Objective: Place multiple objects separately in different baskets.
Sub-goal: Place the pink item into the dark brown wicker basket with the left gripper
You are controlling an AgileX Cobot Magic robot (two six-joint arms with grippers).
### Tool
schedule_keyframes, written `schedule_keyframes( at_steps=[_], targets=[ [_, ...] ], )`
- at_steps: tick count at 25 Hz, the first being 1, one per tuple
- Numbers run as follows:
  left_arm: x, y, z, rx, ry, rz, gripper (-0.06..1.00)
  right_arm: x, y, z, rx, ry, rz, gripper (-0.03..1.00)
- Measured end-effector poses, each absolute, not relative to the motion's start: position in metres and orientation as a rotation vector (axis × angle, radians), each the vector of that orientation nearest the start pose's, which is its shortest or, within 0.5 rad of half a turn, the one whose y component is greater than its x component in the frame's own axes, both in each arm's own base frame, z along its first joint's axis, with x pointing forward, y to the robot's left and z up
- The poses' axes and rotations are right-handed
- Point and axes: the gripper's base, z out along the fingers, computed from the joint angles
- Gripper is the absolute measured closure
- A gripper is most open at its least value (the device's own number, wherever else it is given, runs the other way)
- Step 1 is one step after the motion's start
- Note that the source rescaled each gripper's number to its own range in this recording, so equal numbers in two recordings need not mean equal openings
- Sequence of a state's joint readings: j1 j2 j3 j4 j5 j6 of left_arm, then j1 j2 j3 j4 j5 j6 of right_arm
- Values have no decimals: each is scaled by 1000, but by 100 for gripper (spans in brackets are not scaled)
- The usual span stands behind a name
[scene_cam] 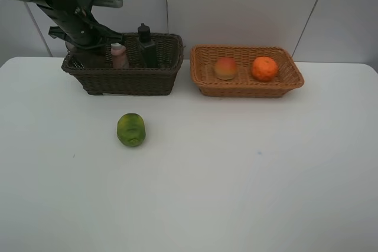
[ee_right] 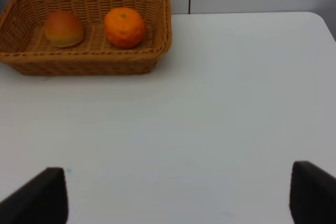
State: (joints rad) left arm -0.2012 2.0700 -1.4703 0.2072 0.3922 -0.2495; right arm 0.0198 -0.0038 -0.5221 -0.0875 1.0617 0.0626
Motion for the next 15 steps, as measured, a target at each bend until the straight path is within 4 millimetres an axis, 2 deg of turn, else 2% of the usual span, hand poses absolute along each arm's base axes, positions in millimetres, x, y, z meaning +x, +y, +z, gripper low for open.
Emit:
schedule_keyframes(
  at_steps=[3,4,6,9,11,13,15],
  targets=[
    [447,-84,178,139,2460,-19,88,-8,-7,284,49,2016,-52,12],
    [447,-84,178,139,2460,-19,81,-8,-7,284,49,2016,-52,12],
    [447,-84,177,139,2464,-17,60,-8,-7,284,49,2016,-52,12],
    [447,-84,177,139,2465,-17,19,-8,-7,284,49,2016,-52,12],
    [447,-84,177,129,2467,-22,3,-8,-7,284,49,2016,-52,12],
    [446,-84,178,127,2469,-21,-3,-8,-7,284,49,2016,-52,12],
    [446,-84,181,125,2465,-22,-4,-8,-7,284,49,2016,-52,12]
  ],
)
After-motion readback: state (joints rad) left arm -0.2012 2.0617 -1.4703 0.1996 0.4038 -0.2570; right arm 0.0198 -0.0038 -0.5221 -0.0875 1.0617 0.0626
